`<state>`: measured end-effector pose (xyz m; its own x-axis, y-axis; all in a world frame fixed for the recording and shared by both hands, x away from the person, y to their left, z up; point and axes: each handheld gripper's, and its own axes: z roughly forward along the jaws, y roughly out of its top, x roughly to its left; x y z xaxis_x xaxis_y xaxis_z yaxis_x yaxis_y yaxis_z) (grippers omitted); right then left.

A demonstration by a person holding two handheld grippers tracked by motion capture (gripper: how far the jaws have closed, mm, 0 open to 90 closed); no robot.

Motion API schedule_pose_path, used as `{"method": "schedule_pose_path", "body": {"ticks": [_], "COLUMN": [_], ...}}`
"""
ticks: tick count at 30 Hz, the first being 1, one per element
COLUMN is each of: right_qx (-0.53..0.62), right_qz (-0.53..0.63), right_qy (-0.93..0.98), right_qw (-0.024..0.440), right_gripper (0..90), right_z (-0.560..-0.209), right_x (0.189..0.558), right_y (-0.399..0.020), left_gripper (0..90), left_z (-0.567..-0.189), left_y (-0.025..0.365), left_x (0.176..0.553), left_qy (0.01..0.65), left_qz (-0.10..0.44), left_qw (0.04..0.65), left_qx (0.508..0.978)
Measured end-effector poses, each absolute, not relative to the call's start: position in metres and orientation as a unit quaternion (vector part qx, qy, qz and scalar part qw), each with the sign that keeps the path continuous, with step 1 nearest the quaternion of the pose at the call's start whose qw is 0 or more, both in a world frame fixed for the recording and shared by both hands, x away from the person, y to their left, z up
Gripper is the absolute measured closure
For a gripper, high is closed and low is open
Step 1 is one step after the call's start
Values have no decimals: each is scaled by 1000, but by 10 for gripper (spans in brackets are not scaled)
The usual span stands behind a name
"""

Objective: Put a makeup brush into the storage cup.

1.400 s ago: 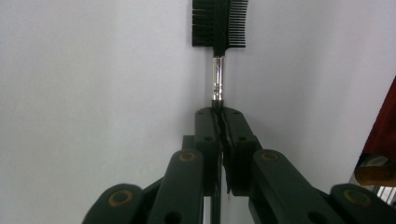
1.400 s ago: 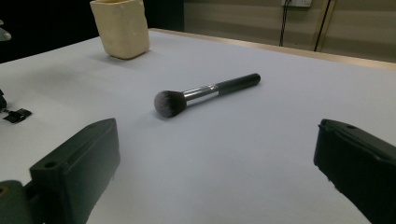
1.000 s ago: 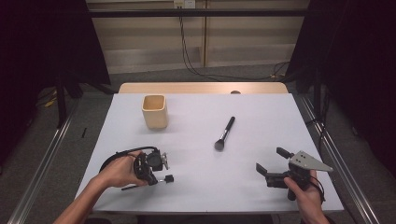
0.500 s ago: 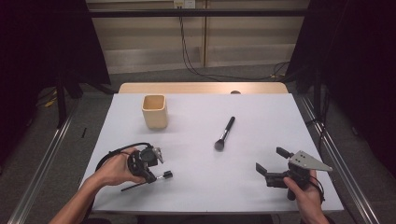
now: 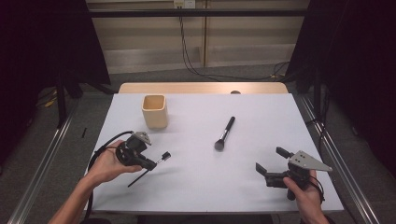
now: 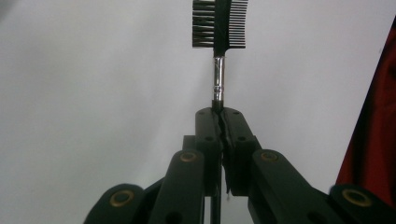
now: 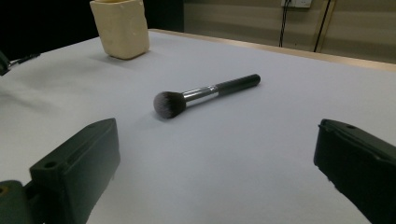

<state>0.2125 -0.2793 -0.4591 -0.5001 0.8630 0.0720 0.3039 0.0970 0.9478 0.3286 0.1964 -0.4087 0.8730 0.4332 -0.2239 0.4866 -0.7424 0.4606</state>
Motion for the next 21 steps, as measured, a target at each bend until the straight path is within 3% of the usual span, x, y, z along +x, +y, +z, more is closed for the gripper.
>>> {"method": "schedule_pose_path", "body": {"ticks": [21], "right_qx": [423], "right_qz": [525], "right_qy": [689], "right_qw": [266], "right_gripper": [0], "right_z": [-459], "right_x": [213], "right_y": [-279], "left_gripper": [862], "left_z": [-389], "left_y": [218], "left_x": [329], "left_qy": [328], "left_qz": [27], "left_qw": [403], "left_qx": [854]}}
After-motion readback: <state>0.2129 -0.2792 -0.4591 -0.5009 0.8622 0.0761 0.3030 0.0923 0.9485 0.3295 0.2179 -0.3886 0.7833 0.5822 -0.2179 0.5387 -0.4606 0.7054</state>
